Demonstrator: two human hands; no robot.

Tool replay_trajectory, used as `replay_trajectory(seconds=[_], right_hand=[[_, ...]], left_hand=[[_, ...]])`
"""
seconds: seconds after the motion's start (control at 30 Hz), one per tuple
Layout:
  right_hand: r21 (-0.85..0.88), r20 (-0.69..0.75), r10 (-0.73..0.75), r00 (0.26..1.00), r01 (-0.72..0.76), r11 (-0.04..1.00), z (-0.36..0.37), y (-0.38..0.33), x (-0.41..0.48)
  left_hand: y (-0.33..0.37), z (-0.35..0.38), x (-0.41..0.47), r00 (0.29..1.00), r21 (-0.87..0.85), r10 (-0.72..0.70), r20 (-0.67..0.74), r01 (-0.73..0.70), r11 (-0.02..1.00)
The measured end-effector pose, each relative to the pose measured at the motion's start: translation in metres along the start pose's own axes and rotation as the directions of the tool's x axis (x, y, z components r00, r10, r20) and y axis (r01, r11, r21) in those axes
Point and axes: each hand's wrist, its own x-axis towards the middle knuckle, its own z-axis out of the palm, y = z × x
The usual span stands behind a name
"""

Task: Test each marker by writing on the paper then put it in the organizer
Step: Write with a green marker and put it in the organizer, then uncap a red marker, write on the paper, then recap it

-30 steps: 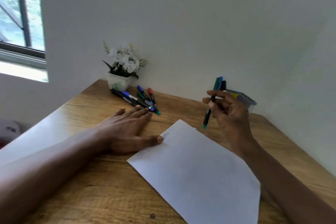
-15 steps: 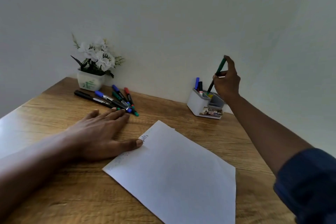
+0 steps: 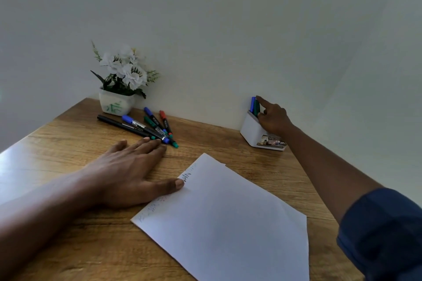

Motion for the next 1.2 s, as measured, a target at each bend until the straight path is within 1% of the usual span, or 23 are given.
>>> replay_trajectory(seconds=[0.03, 0.07, 0.1, 0.13, 0.17, 0.2, 0.23, 0.27, 0.3, 0.33, 0.37, 0.4, 0.47, 0.53, 0.67, 0.83, 0.93, 1.03, 1.13, 1.2], right_hand=[[-0.041, 0.009, 0.017, 1.000, -0.016, 0.999, -0.003, -0.004, -0.002], [-0.114, -0.031, 0.020, 0.999, -0.023, 0.993, -0.006, -0.010, -0.006], [-0.202, -0.124, -0.011, 0.992, -0.014, 0.979, -0.010, -0.020, -0.013], [-0.270, -0.247, -0.092, 0.965, 0.022, 0.963, -0.012, -0.030, -0.020], [-0.291, -0.362, -0.194, 0.912, 0.087, 0.953, -0.014, -0.041, -0.029], [-0.265, -0.444, -0.288, 0.848, 0.183, 0.947, -0.013, -0.055, -0.038], [-0.190, -0.477, -0.346, 0.808, 0.289, 0.938, -0.011, -0.068, -0.046], [-0.064, -0.457, -0.358, 0.814, 0.371, 0.926, -0.009, -0.084, -0.053], [0.083, -0.390, -0.331, 0.859, 0.391, 0.917, -0.004, -0.100, -0.058], [0.209, -0.289, -0.287, 0.913, 0.353, 0.912, 0.002, -0.114, -0.063], [0.304, -0.185, -0.246, 0.952, 0.293, 0.906, 0.009, -0.129, -0.065], [0.366, -0.091, -0.218, 0.972, 0.237, 0.900, 0.017, -0.142, -0.065], [0.428, 0.040, -0.194, 0.980, 0.159, 0.890, 0.034, -0.165, -0.061], [0.433, 0.096, -0.176, 0.980, 0.118, 0.894, 0.051, -0.184, -0.055], [0.354, 0.178, -0.163, 0.971, 0.091, 0.931, 0.077, -0.216, -0.040], [0.229, 0.326, -0.064, 0.943, -0.013, 0.973, 0.087, -0.230, -0.019], [0.220, 0.359, -0.020, 0.933, -0.064, 0.973, 0.088, -0.233, -0.015], [0.244, 0.317, 0.007, 0.948, -0.089, 0.966, 0.095, -0.231, -0.017], [0.357, 0.223, 0.038, 0.974, -0.118, 0.926, 0.096, -0.221, -0.024], [0.525, 0.168, 0.040, 0.985, -0.123, 0.842, 0.084, -0.211, -0.031]], left_hand=[[0.001, -0.001, 0.000, 1.000, -0.001, -0.003, 0.000, 0.003, 1.000], [0.001, -0.001, 0.000, 1.000, -0.003, -0.004, 0.002, 0.004, 1.000], [0.001, -0.001, -0.001, 1.000, -0.002, -0.007, 0.005, 0.007, 1.000], [0.001, -0.002, -0.001, 1.000, 0.000, -0.008, 0.007, 0.008, 1.000], [0.002, -0.002, 0.000, 1.000, 0.002, -0.009, 0.006, 0.009, 1.000], [0.002, -0.002, 0.000, 1.000, 0.003, -0.012, 0.003, 0.012, 1.000], [0.002, -0.002, 0.000, 1.000, 0.001, -0.016, 0.001, 0.016, 1.000], [0.002, -0.002, -0.001, 1.000, 0.000, -0.019, 0.000, 0.019, 1.000], [0.002, -0.002, -0.002, 1.000, 0.000, -0.022, -0.001, 0.022, 1.000], [0.003, -0.002, -0.001, 1.000, -0.002, -0.022, -0.005, 0.022, 1.000], [0.003, -0.002, -0.002, 1.000, -0.005, -0.026, -0.009, 0.026, 1.000], [0.004, -0.003, -0.003, 1.000, -0.007, -0.028, -0.011, 0.028, 1.000], [0.004, -0.003, -0.003, 0.999, -0.007, -0.031, -0.013, 0.031, 1.000], [0.003, -0.002, -0.003, 0.999, -0.009, -0.027, -0.022, 0.027, 1.000], [0.001, 0.000, -0.001, 0.999, -0.023, -0.013, -0.041, 0.012, 1.000], [0.001, 0.002, 0.000, 0.999, -0.030, -0.012, -0.039, 0.011, 0.999], [0.000, 0.002, 0.001, 0.999, -0.027, -0.014, -0.031, 0.013, 1.000], [-0.001, 0.003, 0.001, 0.999, -0.025, -0.011, -0.032, 0.010, 1.000], [-0.001, 0.003, -0.001, 0.999, -0.037, -0.009, -0.044, 0.007, 0.999], [-0.001, 0.004, -0.001, 0.999, -0.043, -0.010, -0.048, 0.008, 0.999]])
